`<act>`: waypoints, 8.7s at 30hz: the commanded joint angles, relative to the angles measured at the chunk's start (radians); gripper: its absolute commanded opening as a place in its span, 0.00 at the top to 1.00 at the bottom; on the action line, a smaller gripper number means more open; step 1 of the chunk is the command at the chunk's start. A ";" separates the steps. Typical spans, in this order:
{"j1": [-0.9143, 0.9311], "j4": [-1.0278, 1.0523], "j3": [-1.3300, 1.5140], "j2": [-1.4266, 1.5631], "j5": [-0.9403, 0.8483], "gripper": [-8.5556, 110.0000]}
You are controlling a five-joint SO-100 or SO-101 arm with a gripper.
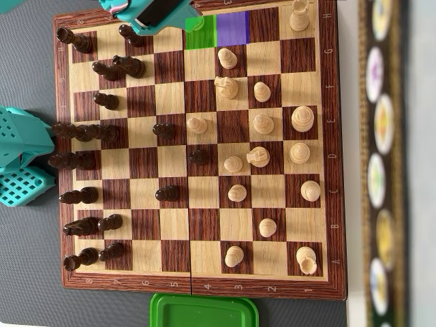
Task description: Play chess
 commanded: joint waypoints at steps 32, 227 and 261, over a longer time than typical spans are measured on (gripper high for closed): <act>0.021 -0.008 -0.003 -0.005 -0.011 0.84; 0.580 -2.939 1.666 1.982 -0.137 0.93; 0.540 -2.979 1.666 1.980 -0.129 0.93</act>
